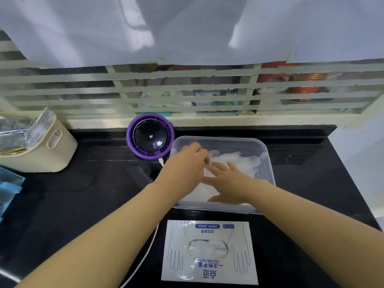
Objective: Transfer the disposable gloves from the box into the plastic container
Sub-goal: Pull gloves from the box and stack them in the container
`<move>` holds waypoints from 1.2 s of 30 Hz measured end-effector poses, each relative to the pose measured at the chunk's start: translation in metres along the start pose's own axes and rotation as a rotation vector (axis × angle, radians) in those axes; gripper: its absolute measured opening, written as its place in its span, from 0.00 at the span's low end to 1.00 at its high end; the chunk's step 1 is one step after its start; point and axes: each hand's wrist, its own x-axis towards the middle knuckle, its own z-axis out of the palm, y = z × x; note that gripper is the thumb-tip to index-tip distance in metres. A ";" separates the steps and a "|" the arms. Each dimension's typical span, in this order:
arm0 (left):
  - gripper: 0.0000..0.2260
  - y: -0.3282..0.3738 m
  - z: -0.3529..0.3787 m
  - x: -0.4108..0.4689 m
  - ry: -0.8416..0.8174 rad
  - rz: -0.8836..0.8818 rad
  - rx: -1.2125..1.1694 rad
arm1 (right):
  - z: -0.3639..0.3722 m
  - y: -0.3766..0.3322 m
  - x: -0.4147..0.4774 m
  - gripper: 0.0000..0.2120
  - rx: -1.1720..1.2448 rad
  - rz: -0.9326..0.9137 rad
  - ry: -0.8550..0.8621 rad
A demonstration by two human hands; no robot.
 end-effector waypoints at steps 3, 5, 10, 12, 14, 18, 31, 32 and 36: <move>0.12 -0.004 0.019 0.013 -0.332 -0.029 -0.004 | -0.013 0.001 -0.010 0.24 0.066 -0.035 0.090; 0.13 -0.006 0.028 0.016 -0.449 -0.027 0.023 | -0.020 0.007 -0.019 0.17 0.127 0.006 0.131; 0.17 -0.002 0.040 0.016 -0.626 0.014 0.083 | -0.012 0.018 -0.025 0.17 0.173 0.161 -0.107; 0.17 -0.002 0.044 0.018 -0.661 0.008 0.093 | -0.008 0.018 -0.021 0.20 0.168 0.197 -0.203; 0.18 -0.004 0.048 0.019 -0.665 -0.010 0.102 | -0.007 0.018 -0.017 0.22 0.160 0.228 -0.222; 0.20 -0.008 0.054 0.019 -0.648 -0.020 0.105 | -0.009 0.014 -0.015 0.23 0.179 0.329 -0.205; 0.34 -0.007 0.070 0.024 -0.613 -0.110 0.056 | 0.033 0.028 0.026 0.55 0.156 0.389 -0.242; 0.36 -0.008 0.070 0.024 -0.626 -0.125 0.042 | 0.035 0.030 0.026 0.56 0.123 0.387 -0.244; 0.38 -0.007 0.068 0.023 -0.672 -0.176 0.018 | 0.034 0.029 0.025 0.55 0.117 0.394 -0.247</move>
